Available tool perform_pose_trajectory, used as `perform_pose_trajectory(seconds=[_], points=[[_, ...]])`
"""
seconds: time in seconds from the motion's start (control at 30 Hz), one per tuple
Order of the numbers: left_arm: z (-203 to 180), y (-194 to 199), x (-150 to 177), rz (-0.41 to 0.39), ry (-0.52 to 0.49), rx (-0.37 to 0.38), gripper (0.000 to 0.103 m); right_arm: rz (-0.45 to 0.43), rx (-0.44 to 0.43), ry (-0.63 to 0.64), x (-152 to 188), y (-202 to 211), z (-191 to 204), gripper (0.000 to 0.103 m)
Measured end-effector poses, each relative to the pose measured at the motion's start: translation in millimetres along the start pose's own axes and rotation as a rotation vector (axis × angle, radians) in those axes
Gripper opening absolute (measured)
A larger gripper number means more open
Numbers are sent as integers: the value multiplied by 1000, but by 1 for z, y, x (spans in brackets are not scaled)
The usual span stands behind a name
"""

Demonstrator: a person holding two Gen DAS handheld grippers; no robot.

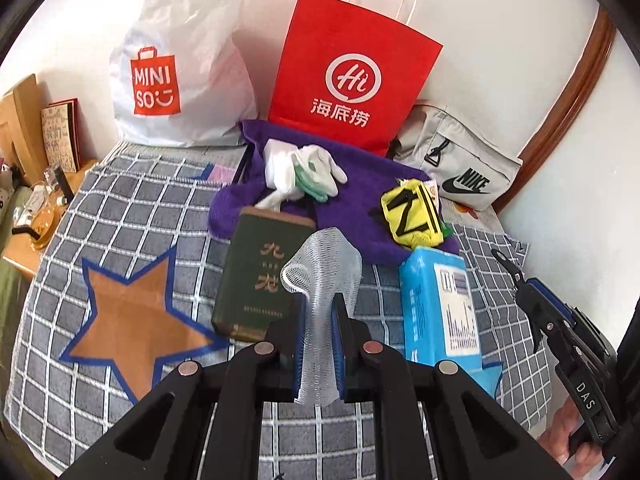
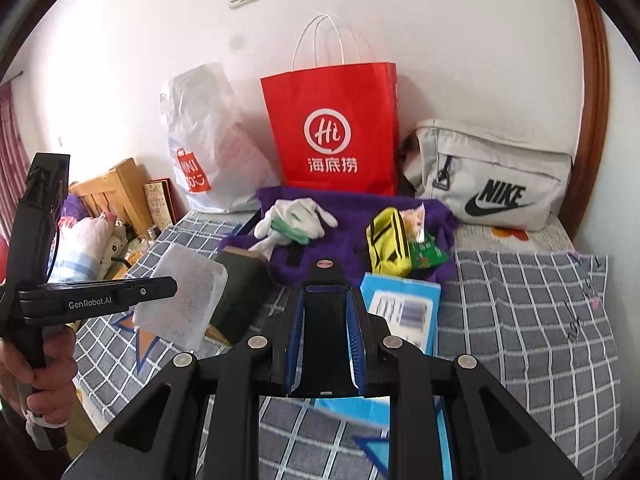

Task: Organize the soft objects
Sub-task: 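Carry the white mesh bag with the left tool over the purple towel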

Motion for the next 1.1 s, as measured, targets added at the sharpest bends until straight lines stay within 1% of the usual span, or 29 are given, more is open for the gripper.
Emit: perform_pose_trajectory(seconds=[0.27, 0.4, 0.63, 0.87, 1.1], points=[[-3, -18, -31, -7, -6, -12, 12, -9, -22, 13, -29, -28, -3, 22], [-5, -26, -50, -14, -9, -15, 12, 2, -59, -9, -39, -47, -6, 22], [-9, -42, -79, -20, -21, -24, 12, 11, -71, 8, -59, -81, -6, 22], [-6, -65, -104, -14, -9, -24, 12, 18, -78, 20, -80, -116, -11, 22], [-12, -93, -126, 5, -20, -19, 12, 70, -98, 6, -88, -156, -17, 22]])
Point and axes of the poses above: each gripper's, at about its wrist camera, not at the fingertips, and y roughly against the way its jaws point, z to its left, x to its underside, the point moved 10 cm from there along -y, roughly the way its jaws point, and after that the axes turned 4 degrees about z, right-handed, at the moved point
